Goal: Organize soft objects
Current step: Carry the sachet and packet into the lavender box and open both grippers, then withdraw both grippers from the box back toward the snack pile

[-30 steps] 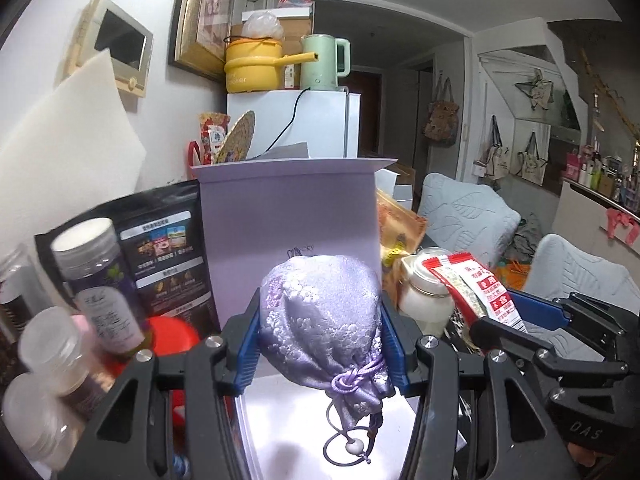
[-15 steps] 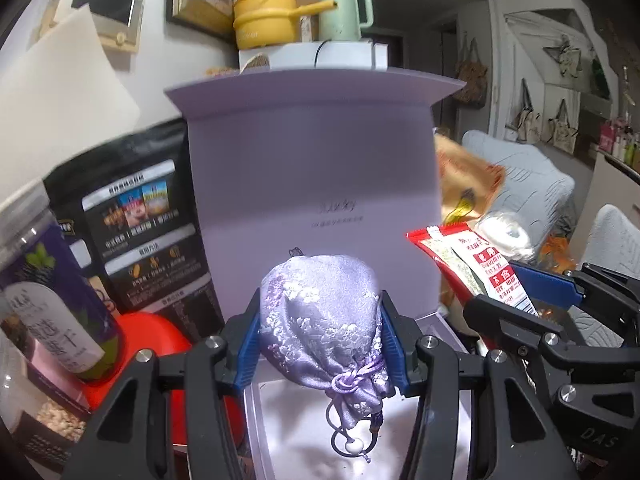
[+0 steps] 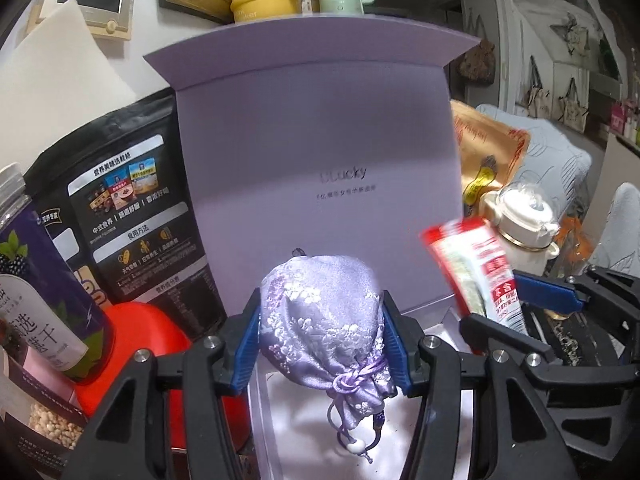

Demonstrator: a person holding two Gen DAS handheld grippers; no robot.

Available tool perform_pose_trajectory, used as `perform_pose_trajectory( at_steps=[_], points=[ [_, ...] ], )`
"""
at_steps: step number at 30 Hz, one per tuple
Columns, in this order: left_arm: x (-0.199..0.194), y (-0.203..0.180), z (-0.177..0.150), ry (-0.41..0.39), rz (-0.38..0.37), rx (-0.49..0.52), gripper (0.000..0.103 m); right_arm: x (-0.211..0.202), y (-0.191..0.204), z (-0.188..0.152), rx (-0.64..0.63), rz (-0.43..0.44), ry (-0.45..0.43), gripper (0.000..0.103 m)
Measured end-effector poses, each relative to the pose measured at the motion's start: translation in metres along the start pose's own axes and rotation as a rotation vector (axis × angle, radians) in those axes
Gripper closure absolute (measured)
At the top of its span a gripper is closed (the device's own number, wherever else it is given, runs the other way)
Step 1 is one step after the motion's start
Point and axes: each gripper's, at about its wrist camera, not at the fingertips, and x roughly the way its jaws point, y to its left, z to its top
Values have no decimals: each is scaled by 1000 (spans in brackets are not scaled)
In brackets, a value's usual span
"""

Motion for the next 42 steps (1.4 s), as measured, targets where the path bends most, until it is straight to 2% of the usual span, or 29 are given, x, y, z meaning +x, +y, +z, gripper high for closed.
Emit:
perform_pose_trajectory(
  at_steps=[3, 5, 9, 11, 13, 27, 34, 42],
  points=[
    [7, 3, 0, 38, 7, -22, 45, 4, 0, -1, -4, -19, 11, 52],
    [11, 4, -1, 54, -4, -30, 44, 4, -1, -1, -5, -33, 12, 45],
    [15, 5, -2, 70, 1, -40, 42, 1, -5, -1, -3, -55, 13, 43],
    [16, 5, -2, 82, -2, -41, 36, -1, -8, 0, 3, -66, 9, 42],
    [15, 4, -3, 73, -1, -43, 20, -2, -11, 0, 10, -68, 7, 41],
    [0, -7, -5, 60, 4, -39, 19, -23, -18, 1, 23, -96, -24, 41],
    [-38, 0, -1, 9, 10, -48, 19, -46, -16, 3, 36, -102, -45, 41],
    [-89, 2, 3, -57, 17, -56, 19, -96, 1, 9, 18, -109, -109, 41]
  ],
)
